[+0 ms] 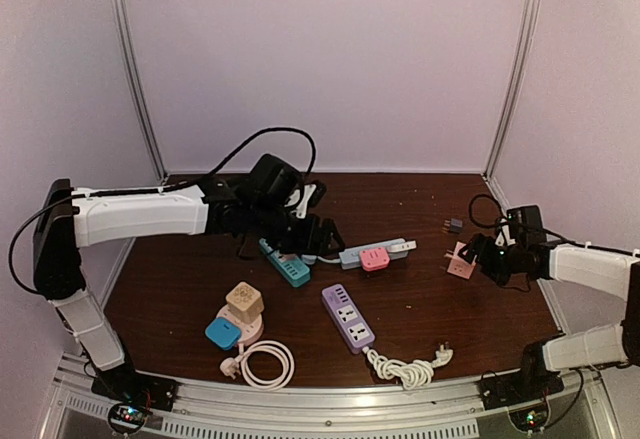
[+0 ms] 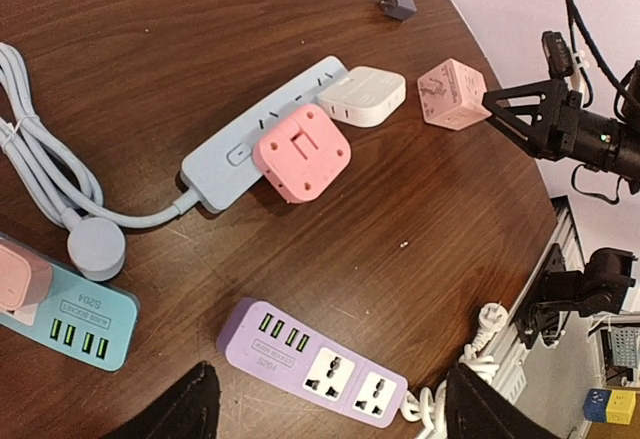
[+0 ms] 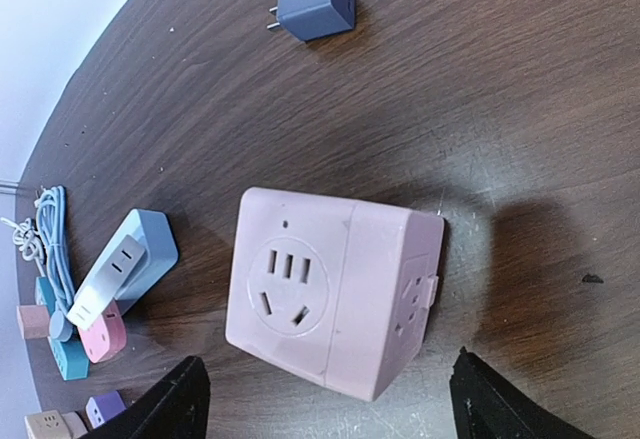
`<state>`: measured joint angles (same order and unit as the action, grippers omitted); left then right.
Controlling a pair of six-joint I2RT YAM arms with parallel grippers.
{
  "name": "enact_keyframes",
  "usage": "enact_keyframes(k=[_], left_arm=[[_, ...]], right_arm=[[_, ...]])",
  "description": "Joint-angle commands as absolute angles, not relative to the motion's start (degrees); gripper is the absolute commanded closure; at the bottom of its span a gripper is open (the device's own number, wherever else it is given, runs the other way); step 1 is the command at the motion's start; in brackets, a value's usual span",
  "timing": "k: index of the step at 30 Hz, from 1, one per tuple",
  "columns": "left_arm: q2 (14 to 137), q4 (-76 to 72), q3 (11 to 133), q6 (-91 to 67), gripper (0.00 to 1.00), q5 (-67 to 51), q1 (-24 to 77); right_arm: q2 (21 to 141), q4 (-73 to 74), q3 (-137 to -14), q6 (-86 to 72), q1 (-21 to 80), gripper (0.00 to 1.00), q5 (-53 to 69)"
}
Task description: Pull the plug off the socket
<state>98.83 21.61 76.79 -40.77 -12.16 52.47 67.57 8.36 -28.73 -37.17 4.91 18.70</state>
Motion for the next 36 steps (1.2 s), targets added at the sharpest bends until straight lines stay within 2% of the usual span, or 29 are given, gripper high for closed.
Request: enact_keyframes(k=[1, 6, 11, 16, 28, 36], left_arm=[[95.5, 17.9, 74.05, -39.95, 0.21, -12.06, 51.32], [94.35, 15.78, 71.11, -38.99, 0.21, -14.11, 50.5], [93.77, 14.01, 68.8, -38.13, 0.21, -16.09, 50.19], [93.69, 13.27, 67.07, -37.14, 0.21, -17.61, 49.62], [93.03, 12.76, 64.58, -36.87, 0.21, -18.12, 49.13], [96.38, 12.47, 66.52, -37.22, 0.21, -16.45, 48.75]], right_arm=[[65.07, 13.61, -32.34, -35.16, 7.65, 0.16, 13.31], [67.44, 15.16, -38.36, -34.83, 16.91, 0.15, 7.1], [76.79, 19.21, -47.7, -33.53, 26.64, 0.15, 0.59], [85.09, 22.08, -55.55, -31.29, 31.7, 0.15, -3.66], [93.96, 20.88, -61.96, -18.44, 32.54, 0.11, -1.15], [98.17, 22.75, -67.34, -16.61, 32.23, 0.14, -0.09]])
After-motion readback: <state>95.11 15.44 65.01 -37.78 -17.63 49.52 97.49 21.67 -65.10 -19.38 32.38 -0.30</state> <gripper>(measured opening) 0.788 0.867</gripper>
